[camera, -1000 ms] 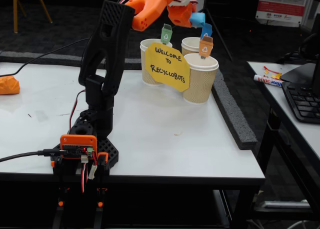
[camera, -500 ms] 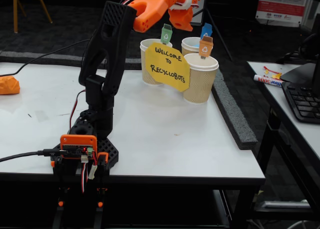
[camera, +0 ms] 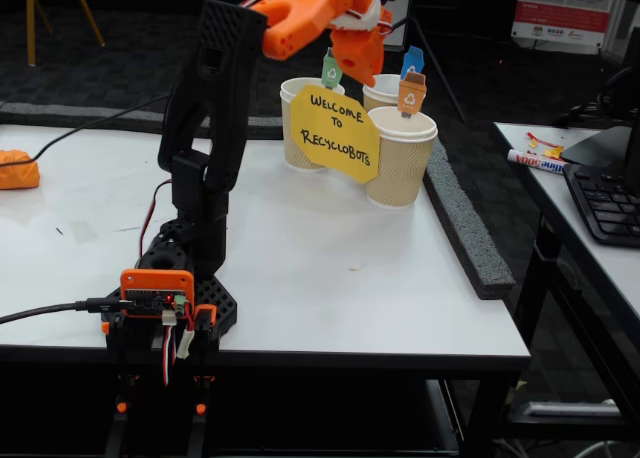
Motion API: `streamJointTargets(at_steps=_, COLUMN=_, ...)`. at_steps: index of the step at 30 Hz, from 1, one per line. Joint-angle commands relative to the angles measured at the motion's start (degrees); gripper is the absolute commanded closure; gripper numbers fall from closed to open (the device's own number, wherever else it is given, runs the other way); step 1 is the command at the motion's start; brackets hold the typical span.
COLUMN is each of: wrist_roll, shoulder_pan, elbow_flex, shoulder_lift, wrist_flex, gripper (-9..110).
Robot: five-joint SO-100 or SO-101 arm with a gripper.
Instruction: Sort rubbish by color.
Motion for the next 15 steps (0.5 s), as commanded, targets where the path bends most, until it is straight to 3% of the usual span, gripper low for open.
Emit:
streamJointTargets(at_steps=1, wrist_roll=-0.62, shoulder_pan=1.67, elbow_flex=5.98, shoulder_lift=26.63, wrist_flex=0.79, gripper=101)
streamJointTargets(at_steps=15, wrist_roll=-1.05, shoulder_pan=1.67, elbow_flex=47.37, shoulder_lift=73.56, wrist_flex=0.26, gripper=101)
